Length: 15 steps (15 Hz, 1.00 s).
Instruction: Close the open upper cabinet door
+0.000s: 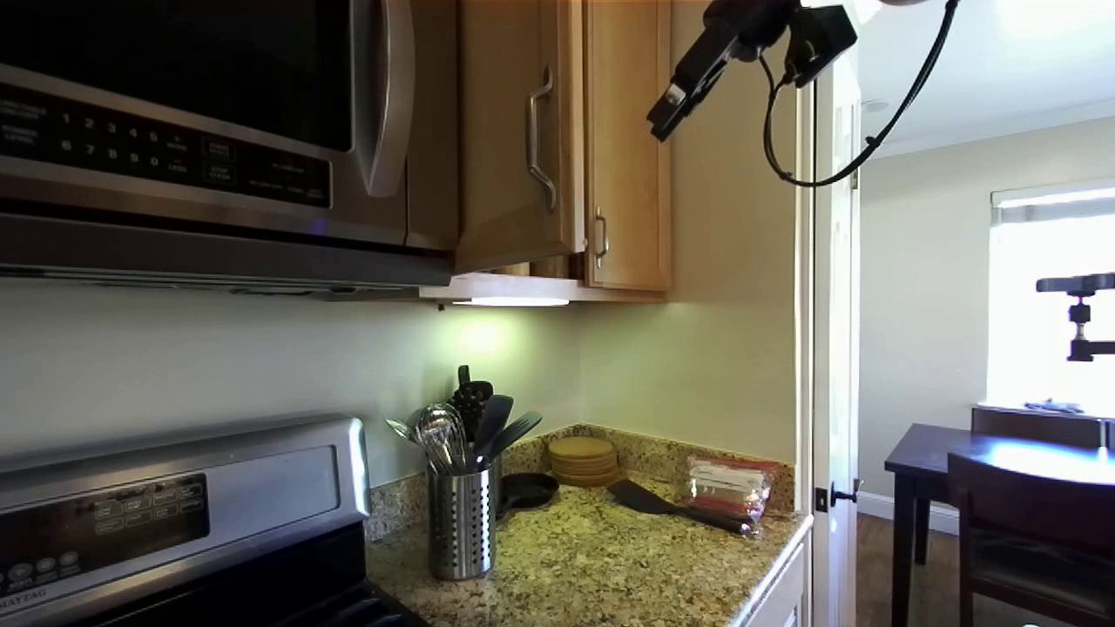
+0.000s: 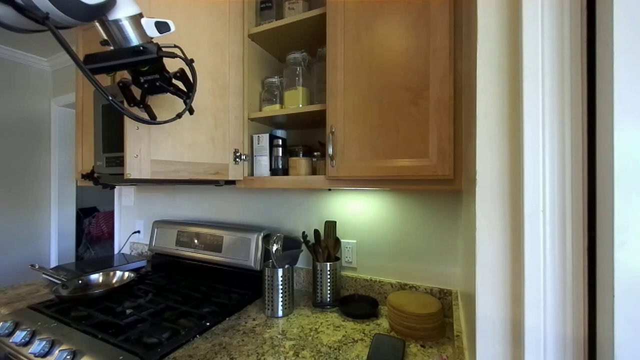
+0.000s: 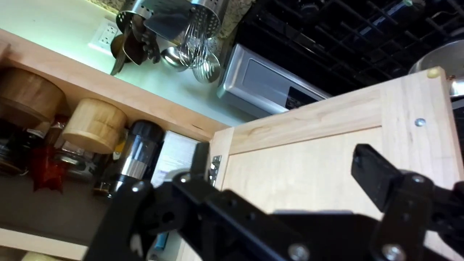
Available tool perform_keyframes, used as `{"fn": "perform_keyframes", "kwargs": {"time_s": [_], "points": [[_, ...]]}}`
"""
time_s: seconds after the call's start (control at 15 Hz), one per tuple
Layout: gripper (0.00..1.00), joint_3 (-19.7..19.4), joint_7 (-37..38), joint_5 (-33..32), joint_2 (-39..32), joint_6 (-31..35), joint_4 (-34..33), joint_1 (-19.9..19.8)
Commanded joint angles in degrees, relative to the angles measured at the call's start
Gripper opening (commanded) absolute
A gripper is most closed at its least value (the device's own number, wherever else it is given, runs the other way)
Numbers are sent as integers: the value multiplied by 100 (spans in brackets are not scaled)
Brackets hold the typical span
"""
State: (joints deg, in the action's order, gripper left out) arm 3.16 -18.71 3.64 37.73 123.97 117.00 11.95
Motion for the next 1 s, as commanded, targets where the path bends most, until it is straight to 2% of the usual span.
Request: {"fn": "perform_keyframes", "kwargs": {"time_s": [0.0,0.2,0.53,0.93], "points": [[100,63,121,150,-246,162,-356,142],[100,135,180,324,-379,274,-582,224],[100,-69,-171,1333,-599,-125,-1145,812],[100,94,-120,1700,-764,-226,-1611,910]]}}
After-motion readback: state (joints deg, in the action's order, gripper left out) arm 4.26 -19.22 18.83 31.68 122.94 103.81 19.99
